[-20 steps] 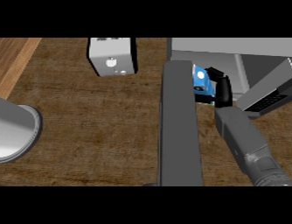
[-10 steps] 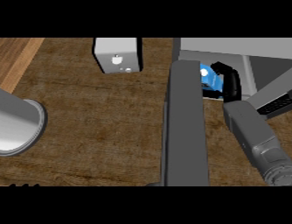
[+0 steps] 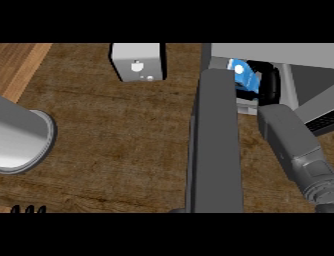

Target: Pick up the milk, place it into the microwave and close the microwave

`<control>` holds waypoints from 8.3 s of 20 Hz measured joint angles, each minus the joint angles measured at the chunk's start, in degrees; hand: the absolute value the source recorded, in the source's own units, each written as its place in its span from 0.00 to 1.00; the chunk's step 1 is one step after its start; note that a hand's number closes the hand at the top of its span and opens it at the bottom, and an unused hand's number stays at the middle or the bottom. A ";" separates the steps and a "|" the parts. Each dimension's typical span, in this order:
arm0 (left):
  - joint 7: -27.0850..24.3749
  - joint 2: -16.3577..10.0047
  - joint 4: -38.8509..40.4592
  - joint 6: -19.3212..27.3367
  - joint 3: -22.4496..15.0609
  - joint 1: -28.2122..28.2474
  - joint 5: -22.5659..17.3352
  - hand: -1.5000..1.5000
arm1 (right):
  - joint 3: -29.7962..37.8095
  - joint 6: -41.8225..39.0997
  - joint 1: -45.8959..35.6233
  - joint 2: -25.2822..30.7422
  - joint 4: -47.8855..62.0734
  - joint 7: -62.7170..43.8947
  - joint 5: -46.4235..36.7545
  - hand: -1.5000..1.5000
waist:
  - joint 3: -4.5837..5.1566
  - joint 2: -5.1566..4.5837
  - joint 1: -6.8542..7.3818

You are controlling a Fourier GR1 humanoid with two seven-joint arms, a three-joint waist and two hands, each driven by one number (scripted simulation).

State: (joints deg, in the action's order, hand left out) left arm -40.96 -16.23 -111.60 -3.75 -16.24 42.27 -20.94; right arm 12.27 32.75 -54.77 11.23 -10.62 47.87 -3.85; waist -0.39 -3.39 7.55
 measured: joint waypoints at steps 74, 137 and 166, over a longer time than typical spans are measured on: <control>3.13 -0.79 -0.52 0.31 -0.58 0.30 3.14 0.00 | 2.70 -26.21 16.36 -5.62 1.77 11.84 -0.79 0.00 | 0.23 2.71 -5.62; 25.92 14.82 54.04 15.77 -37.50 -65.71 10.65 0.00 | 0.25 -52.75 46.40 16.61 -30.68 4.49 15.73 0.00 | 0.52 2.46 -13.21; 25.58 16.24 61.49 33.13 -35.93 -94.91 -8.51 1.00 | -6.62 -57.91 38.71 19.48 -46.46 -7.06 22.77 0.00 | 0.27 -0.52 -26.41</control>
State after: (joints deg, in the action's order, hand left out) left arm -15.38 0.00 -50.12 29.38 -52.17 -52.64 -29.45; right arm 5.65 -25.16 -16.05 30.70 -57.09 40.81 18.93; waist -0.11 -3.91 -18.85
